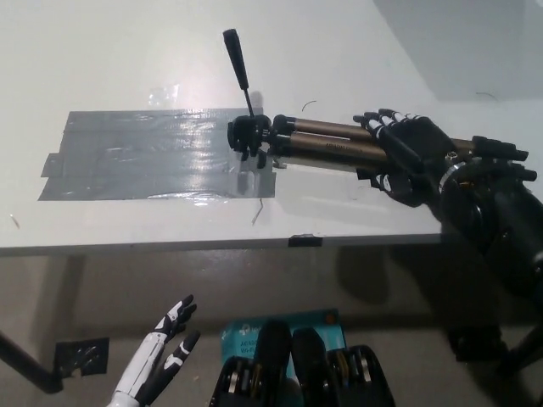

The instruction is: A person hands a tripod to the robot which it grabs with its right hand and places in the middle of the table in front of it

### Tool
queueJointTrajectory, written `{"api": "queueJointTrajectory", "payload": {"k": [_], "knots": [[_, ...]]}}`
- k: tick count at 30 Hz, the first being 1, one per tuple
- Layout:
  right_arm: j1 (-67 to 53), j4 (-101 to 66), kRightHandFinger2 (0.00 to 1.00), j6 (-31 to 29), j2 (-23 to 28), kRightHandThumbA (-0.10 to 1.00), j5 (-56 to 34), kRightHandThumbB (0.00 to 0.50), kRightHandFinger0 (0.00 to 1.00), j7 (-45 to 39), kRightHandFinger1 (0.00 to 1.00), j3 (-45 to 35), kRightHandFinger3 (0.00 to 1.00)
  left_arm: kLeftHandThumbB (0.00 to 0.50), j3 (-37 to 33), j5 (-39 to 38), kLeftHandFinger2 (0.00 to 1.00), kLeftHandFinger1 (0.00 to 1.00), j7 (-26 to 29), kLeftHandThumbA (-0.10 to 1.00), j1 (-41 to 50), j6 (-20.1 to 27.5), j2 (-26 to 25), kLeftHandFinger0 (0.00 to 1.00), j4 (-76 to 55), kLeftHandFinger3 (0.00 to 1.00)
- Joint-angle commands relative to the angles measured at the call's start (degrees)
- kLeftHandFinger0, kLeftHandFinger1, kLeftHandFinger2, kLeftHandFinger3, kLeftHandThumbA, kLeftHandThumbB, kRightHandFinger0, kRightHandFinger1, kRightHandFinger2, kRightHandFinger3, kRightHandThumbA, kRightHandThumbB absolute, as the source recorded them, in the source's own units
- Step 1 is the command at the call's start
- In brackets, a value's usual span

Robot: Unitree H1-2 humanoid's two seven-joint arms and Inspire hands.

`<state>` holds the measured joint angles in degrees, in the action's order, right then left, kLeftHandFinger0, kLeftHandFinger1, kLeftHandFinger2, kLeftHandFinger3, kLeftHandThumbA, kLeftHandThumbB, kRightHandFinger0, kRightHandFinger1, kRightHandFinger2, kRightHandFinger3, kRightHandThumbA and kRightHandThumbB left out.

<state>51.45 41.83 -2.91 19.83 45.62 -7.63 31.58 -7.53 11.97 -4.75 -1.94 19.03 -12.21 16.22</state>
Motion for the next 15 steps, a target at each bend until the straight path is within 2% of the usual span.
{"api": "queueJointTrajectory", "payload": {"k": [1,8,10,13,15], "knots": [[7.0,-7.0,1.00,8.2,4.3,0.74,-10.1,0.500,1.00,-25.5,1.00,-3.2,1.00,0.233,-0.2,-1.0,1.00,1.00,-1.2,0.90,-1.7,2.1,-0.7,1.00,-0.1,1.00],[6.6,-14.2,1.00,11.2,5.4,0.77,-11.9,0.500,1.00,-26.6,1.00,-6.3,1.00,0.240,-0.2,-0.9,1.00,1.00,-1.1,0.90,-1.9,2.0,-0.6,1.00,0.1,1.00],[6.8,-16.1,1.00,9.8,5.8,0.80,-14.1,0.500,1.00,-25.4,1.00,-8.4,1.00,0.238,-0.3,-0.6,1.00,1.00,-1.0,0.90,-2.0,2.2,-0.6,1.00,0.3,1.00],[8.2,-19.6,1.00,8.9,6.7,0.91,-17.4,0.500,1.00,-25.5,1.00,-11.7,1.00,0.233,-0.4,-0.5,1.00,1.00,-1.4,0.91,-1.7,1.0,-0.8,1.00,-0.8,1.00],[9.2,-23.5,1.00,9.7,7.2,0.92,-21.4,0.500,1.00,-26.3,1.00,-15.3,1.00,0.229,-0.5,-0.5,1.00,1.00,-1.5,0.91,-1.7,1.0,-0.9,1.00,-0.8,1.00]]}}
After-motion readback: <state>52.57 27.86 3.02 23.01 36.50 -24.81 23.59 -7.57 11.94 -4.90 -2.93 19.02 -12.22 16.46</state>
